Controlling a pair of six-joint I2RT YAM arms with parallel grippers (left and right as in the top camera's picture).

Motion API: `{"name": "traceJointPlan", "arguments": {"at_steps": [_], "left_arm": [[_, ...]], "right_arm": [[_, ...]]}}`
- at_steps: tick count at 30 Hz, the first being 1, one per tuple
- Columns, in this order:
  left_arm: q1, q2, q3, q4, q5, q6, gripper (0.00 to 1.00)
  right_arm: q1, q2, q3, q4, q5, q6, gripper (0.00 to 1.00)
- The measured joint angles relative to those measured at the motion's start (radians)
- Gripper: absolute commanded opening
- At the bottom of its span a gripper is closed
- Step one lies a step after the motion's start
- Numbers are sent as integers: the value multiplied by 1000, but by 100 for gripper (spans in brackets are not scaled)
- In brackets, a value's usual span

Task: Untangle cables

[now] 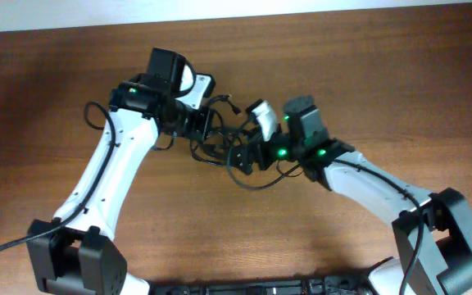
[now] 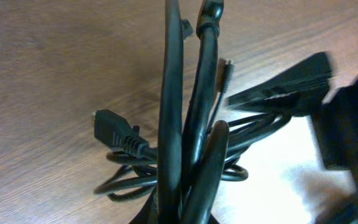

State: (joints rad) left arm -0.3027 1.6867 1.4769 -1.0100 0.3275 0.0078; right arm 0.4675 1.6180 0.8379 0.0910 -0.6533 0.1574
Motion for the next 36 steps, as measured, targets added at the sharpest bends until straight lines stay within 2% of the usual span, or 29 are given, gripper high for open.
{"name": "traceJointPlan", "arguments": {"at_steps": [1, 4, 5, 8, 10, 14, 17, 19, 20, 21, 23, 24, 27, 28, 30, 32, 34, 35, 36], "left_arm": [[-13, 0, 0, 0, 6, 0, 0], [-21, 0, 0, 6, 10, 0, 0], [-22, 0, 0, 8, 10, -1, 0], [-22, 0, 0, 31, 13, -13, 0], [-22, 0, 0, 68, 14, -69, 0], [-22, 0, 0, 77, 14, -163, 0], [-21, 0, 0, 74, 18, -185, 0], [-19, 0, 0, 74, 21, -193, 0], [3, 0, 0, 72, 37, -203, 0], [28, -6, 0, 79, 47, -219, 0], [132, -72, -2, 80, 51, -328, 0], [184, -148, -4, 70, 43, -415, 0], [232, -198, -7, -3, -18, -570, 0], [246, -198, -7, -50, -52, -649, 0], [261, -200, -7, -82, -93, -711, 0], [264, -201, -7, -97, -138, -759, 0], [283, -217, -5, -159, -225, -912, 0], [283, -220, -5, -179, -253, -978, 0], [283, -220, -5, -183, -270, -1010, 0]], "right_arm": [[30, 0, 0, -5, 50, -5, 85], [80, -2, 3, -71, 154, -29, 31], [84, -2, 4, -104, 185, -34, 27], [84, -3, 4, -152, 231, -40, 33], [87, -3, 4, -165, 235, -41, 32], [98, -3, 4, -130, 265, -33, 4], [99, -3, 3, -66, 318, 74, 4], [109, -10, 11, -121, 439, 220, 4], [113, -35, 32, -241, 521, 321, 4], [106, -49, 55, -307, 535, 361, 4], [85, -88, 116, -348, 486, 415, 4], [77, -105, 129, -353, 443, 432, 4], [43, -109, 134, -384, 319, 456, 4], [23, -93, 120, -396, 267, 433, 4], [-12, -75, 92, -428, 192, 382, 4], [-26, -72, 80, -505, 197, 351, 4], [-45, -53, 62, -536, 203, 356, 4], [-45, -53, 61, -537, 204, 364, 6], [-45, -53, 60, -533, 207, 375, 28]]}}
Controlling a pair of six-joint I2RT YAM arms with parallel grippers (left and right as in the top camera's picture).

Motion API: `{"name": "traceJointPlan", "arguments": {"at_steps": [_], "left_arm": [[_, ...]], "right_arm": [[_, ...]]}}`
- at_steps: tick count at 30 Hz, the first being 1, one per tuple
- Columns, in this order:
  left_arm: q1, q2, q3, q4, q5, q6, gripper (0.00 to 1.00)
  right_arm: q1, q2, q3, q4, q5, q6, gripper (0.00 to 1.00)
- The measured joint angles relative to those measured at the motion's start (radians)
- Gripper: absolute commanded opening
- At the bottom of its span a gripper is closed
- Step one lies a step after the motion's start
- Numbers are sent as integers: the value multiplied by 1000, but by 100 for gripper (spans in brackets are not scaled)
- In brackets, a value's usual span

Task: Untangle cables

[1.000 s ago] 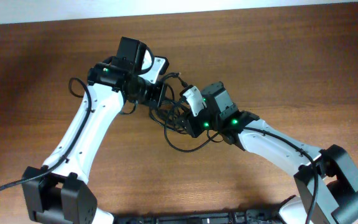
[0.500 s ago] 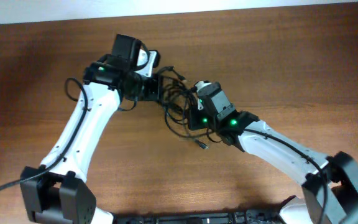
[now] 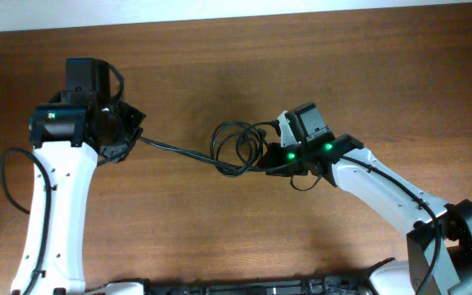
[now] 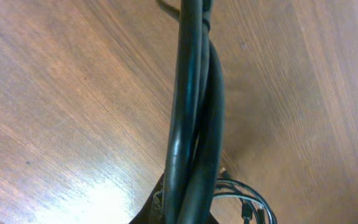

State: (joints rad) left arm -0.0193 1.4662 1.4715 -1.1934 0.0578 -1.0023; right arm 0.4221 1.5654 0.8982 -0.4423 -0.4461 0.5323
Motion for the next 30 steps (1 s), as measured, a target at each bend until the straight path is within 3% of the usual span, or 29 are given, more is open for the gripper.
{"name": "traceJointPlan", "arguments": {"at_steps": [3, 5, 7, 9, 12, 15, 19, 22, 23, 25, 26, 29, 30], "left_arm": [[-15, 0, 12, 4, -89, 49, 0], [-49, 0, 18, 10, -128, 132, 0], [-55, 0, 19, 50, -115, 166, 0], [-55, 0, 19, 72, -68, 155, 0], [-55, 0, 19, 67, 6, -136, 0], [-62, 0, 19, 56, 104, -418, 0], [-125, 0, 19, 46, 142, -503, 0], [-161, 0, 19, 46, 159, -513, 0], [-169, 0, 19, 45, 187, -514, 0], [-169, 0, 19, 42, 225, -517, 0], [-169, 0, 19, 27, 251, -516, 0], [-158, 0, 19, 24, 264, -505, 0], [-138, -10, 19, 23, 265, -505, 0]], "right_arm": [[-31, 21, -35, -31, 109, 12, 75], [-36, 26, -39, -53, 159, 35, 94], [-36, 26, -42, -55, 182, 51, 95], [-36, 27, -47, 39, 76, -10, 96], [-35, 27, -48, 170, -177, -106, 99], [34, 27, -49, 242, -306, -369, 99], [164, 29, -54, 494, -153, -529, 99], [263, 32, -53, 636, 47, -568, 99], [294, 45, -52, 667, 124, -573, 97], [308, 88, -52, 702, 197, -587, 77], [305, 105, -52, 705, 222, -587, 64], [291, 123, -52, 695, 245, -584, 4], [290, 123, -52, 689, 247, -584, 4]]}}
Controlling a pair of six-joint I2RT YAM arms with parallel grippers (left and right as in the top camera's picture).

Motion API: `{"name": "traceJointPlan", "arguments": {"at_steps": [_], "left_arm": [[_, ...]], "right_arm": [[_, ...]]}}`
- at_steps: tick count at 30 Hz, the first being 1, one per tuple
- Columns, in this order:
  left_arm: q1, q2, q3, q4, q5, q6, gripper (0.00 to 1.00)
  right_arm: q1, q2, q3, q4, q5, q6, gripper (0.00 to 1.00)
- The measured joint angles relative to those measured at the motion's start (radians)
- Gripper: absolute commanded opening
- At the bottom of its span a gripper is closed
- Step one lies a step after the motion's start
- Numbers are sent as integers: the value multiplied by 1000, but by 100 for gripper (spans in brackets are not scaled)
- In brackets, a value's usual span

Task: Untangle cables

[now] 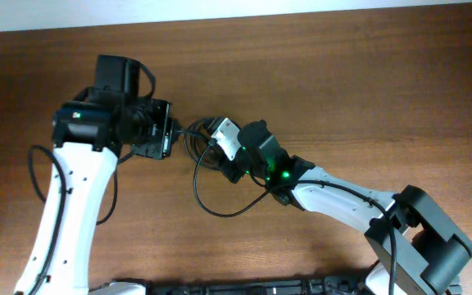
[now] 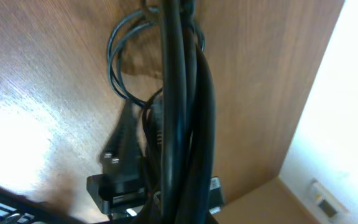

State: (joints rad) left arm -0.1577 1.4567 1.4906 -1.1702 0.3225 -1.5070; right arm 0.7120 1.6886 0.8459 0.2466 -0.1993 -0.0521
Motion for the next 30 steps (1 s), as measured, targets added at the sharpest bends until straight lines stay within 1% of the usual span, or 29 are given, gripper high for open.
{"name": "traceJointPlan", "arguments": {"at_steps": [2, 3, 4, 5, 6, 7, 8, 9, 10, 12, 14, 15, 16, 17, 19, 21, 23, 24, 25, 26, 27, 28, 30], "left_arm": [[43, -46, 0, 0, -44, 18, 1], [61, -68, 0, -1, -81, 50, 4], [77, -77, 0, 0, -110, 90, 8], [89, -78, 0, 0, -135, 157, 16], [92, -77, 0, 2, -147, 195, 28], [94, -77, 1, 5, -157, 229, 38], [100, -64, 6, 4, -174, 277, 68], [102, -48, 8, 5, -178, 311, 88], [102, -27, 10, 5, -161, 352, 99], [92, 43, 12, -14, -87, 441, 96], [49, 109, 17, -97, -26, 494, 96], [30, 126, 17, -109, -3, 510, 99], [3, 145, 17, -114, 21, 525, 99], [-46, 170, 17, -114, 45, 536, 99], [-127, 238, 18, -114, 69, 509, 99], [-141, 318, 19, -83, 92, 486, 100], [-155, 416, 19, -19, 138, 476, 94], [-164, 446, 19, -14, 148, 473, 93], [-191, 488, 19, 2, 158, 468, 76], [-221, 522, 19, 20, 161, 467, 47], [-241, 539, 18, 42, 156, 465, 24], [-287, 570, 19, 104, 137, 465, 1], [-339, 592, 19, 105, 67, 481, 0]], "right_arm": [[5, -1, 12, -6, -13, 19, 4], [6, -6, 21, -7, -39, 61, 4], [6, -18, 22, -16, -58, 106, 4], [2, -40, 21, -38, -100, 184, 4], [-13, -62, 20, -46, -149, 251, 4], [-35, -81, 18, -53, -191, 301, 4], [-102, -135, 13, -58, -264, 397, 4], [-150, -170, 13, -59, -299, 454, 4], [-216, -214, 13, -58, -327, 514, 4], [-276, -233, 13, -59, -346, 554, 4], [-312, -233, 12, -65, -336, 575, 4], [-314, -233, 12, -77, -320, 578, 4], [-314, -233, 11, -89, -305, 580, 4], [-314, -233, 11, -91, -299, 580, 4], [-314, -233, 10, -102, -296, 580, 4], [-314, -233, 10, -104, -300, 580, 4], [-314, -233, 10, -105, -303, 581, 4], [-314, -233, 10, -105, -304, 580, 4], [-314, -233, 10, -105, -306, 581, 4], [-314, -233, 10, -105, -308, 581, 4], [-314, -233, 10, -100, -320, 581, 4], [-315, -233, 8, -77, -338, 587, 4], [-327, -233, 6, -43, -356, 594, 4]]}}
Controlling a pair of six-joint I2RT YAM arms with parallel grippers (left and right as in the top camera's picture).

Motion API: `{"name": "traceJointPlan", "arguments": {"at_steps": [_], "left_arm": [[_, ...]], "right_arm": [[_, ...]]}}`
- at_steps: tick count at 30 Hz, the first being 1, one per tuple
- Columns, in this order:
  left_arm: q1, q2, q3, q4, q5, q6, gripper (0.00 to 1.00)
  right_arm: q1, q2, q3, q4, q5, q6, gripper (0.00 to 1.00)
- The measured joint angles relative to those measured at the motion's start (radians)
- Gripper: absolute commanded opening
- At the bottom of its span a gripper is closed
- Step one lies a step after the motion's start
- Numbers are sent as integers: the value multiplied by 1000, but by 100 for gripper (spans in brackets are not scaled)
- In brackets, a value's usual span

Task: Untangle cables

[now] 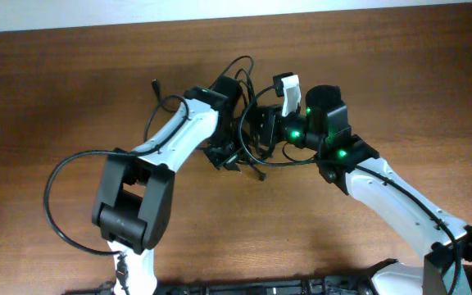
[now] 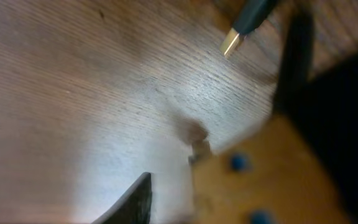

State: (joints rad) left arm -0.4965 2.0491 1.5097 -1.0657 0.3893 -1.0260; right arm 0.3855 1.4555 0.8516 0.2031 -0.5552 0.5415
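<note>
A tangle of black cables [image 1: 247, 82] hangs and lies at the middle of the wooden table [image 1: 400, 65]. My right gripper [image 1: 257, 127] reaches into it from the right and looks shut on a strand. My left gripper [image 1: 229, 154] points down just left of the tangle. The left wrist view is blurred: one dark finger [image 2: 135, 200] over bare wood, nothing between the jaws. A black plug with a gold tip [image 2: 240, 30] lies ahead, and an orange blur with blue dots [image 2: 260, 180] fills the lower right.
A thin black lead [image 1: 155, 84] sticks up left of the left arm. A black loop [image 1: 52, 192] hangs off that arm at the lower left. The table's far edge meets a white wall [image 1: 220, 10].
My left gripper has moved right, from the table's left part to just beside the tangle, and the cable bundle is gone from its jaws. My right gripper has moved up and right with the cables.
Both grippers first met at mid-table, the left shut on a cable bundle. Then the left stood far left with a strand stretched to the right gripper. Later both were left of centre, the bundle still in the left. Now the left is empty beside the tangle.
</note>
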Motion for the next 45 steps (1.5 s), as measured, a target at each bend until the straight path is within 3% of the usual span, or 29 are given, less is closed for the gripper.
{"name": "traceJointPlan", "arguments": {"at_steps": [3, 4, 7, 9, 12, 13, 14, 15, 17, 18, 20, 23, 25, 29, 32, 33, 35, 37, 42, 45], "left_arm": [[-34, 3, 4, -157, -187, 155, 0], [-31, 3, 5, -225, -269, 237, 0], [-24, 3, 6, -235, -317, 402, 0], [-24, 3, 13, -224, -320, 494, 0], [5, -19, 104, -260, -382, 537, 0], [42, -50, 156, -262, -399, 540, 10], [82, -80, 198, -261, -409, 540, 29], [123, -104, 224, -255, -418, 540, 43], [213, -118, 241, -256, -438, 523, 99], [251, -118, 241, -273, -445, 497, 99], [323, -119, 241, -289, -450, 428, 99], [312, -119, 241, -292, -388, 399, 100], [255, -119, 241, -243, -370, 396, 95], [62, -119, 241, -76, -357, 429, 99], [-20, -119, 241, -14, -356, 469, 94], [-26, -119, 241, -20, -356, 477, 94], [-27, -119, 227, 4, -382, 481, 84], [-26, -121, 164, 135, -393, 424, 73], [-26, -121, 31, 323, -380, 343, 72], [-26, -115, 16, 375, -341, 273, 65]], "right_arm": [[-157, -11, -1, 23, -18, 2, 4], [-281, -13, -2, -13, -11, 2, 4], [-511, -21, -4, -214, 3, -2, 4], [-586, -21, -3, -336, 13, -61, 4], [-594, -24, -4, -455, 43, -108, 4], [-575, -24, -3, -489, 39, -111, 5], [-541, -24, -3, -501, 33, -116, 9], [-475, -24, -3, -511, 29, -122, 21], [-357, -24, -3, -514, 54, -124, 52], [-304, -24, -3, -515, 96, -129, 77], [-241, -24, -2, -537, 175, -131, 83], [-237, -24, -2, -620, 253, -133, 94], [-235, -25, -1, -684, 298, -134, 96], [-235, -25, -1, -732, 359, -134, 96], [-235, -26, -1, -757, 372, -134, 98], [-235, -26, -1, -769, 372, -134, 99], [-235, -26, -1, -790, 375, -134, 99], [-235, -26, -16, -790, 375, -134, 99], [-235, -26, -44, -799, 375, -134, 99], [-235, -26, -44, -809, 375, -134, 99]]}}
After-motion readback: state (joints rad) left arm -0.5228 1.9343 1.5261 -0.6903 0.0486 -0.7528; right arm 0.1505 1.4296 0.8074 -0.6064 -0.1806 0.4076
